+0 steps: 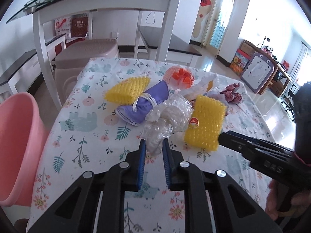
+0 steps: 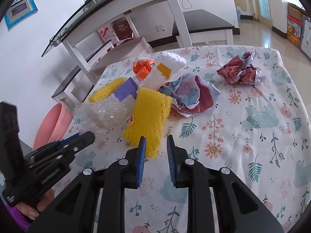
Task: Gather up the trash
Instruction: 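Return both grippers to the table and grasp the bubble wrap with the left gripper, then grasp the yellow foam net with the right gripper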
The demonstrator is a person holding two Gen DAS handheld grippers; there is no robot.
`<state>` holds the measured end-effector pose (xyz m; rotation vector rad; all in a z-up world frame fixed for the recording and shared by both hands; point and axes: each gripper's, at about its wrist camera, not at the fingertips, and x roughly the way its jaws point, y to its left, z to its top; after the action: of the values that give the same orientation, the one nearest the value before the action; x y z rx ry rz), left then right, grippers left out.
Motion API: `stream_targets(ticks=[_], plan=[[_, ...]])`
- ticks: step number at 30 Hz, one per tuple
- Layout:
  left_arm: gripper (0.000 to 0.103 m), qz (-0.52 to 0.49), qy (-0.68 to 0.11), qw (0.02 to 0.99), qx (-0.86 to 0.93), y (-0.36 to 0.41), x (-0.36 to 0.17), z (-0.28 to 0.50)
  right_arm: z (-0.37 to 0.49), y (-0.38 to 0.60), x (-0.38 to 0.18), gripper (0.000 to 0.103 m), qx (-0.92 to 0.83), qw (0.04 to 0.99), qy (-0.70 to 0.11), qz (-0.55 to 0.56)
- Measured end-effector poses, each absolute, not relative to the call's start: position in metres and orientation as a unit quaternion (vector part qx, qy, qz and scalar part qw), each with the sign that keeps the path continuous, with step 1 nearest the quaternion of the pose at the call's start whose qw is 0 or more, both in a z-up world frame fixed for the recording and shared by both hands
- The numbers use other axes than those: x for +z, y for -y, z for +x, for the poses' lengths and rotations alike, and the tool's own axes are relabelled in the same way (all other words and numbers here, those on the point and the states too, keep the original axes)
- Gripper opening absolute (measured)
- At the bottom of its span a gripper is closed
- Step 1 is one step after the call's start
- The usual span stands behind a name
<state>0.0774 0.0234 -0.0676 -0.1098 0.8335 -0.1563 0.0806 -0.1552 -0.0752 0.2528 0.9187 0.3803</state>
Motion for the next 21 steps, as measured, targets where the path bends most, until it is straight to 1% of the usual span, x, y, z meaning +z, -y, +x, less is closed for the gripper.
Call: stream_targets(ticks=[11, 18, 20, 21], plan=[[0.016, -0.068, -0.387, 0.917, -0.070, -0.037, -0.056, 0.045, 0.095, 0.151, -0.085, 0.022, 0.170, 0.860, -0.456, 0.150], [0.016, -0.075, -0.378, 0.921, -0.061, -0.046, -0.049, 0.034, 0.087, 0.143, -0.077, 0.022, 0.176, 0.872, -0.441, 0.119], [0.016, -0.077, -0.375, 0.922, -0.057, -0.048, -0.048, 0.032, 0.085, 0.142, -0.073, 0.010, 0.177, 0.877, -0.433, 0.109], [0.016, -0.078, -0.373, 0.923, -0.056, -0.049, -0.047, 0.030, 0.082, 0.141, -0.070, 0.010, 0.176, 0.881, -0.427, 0.102]])
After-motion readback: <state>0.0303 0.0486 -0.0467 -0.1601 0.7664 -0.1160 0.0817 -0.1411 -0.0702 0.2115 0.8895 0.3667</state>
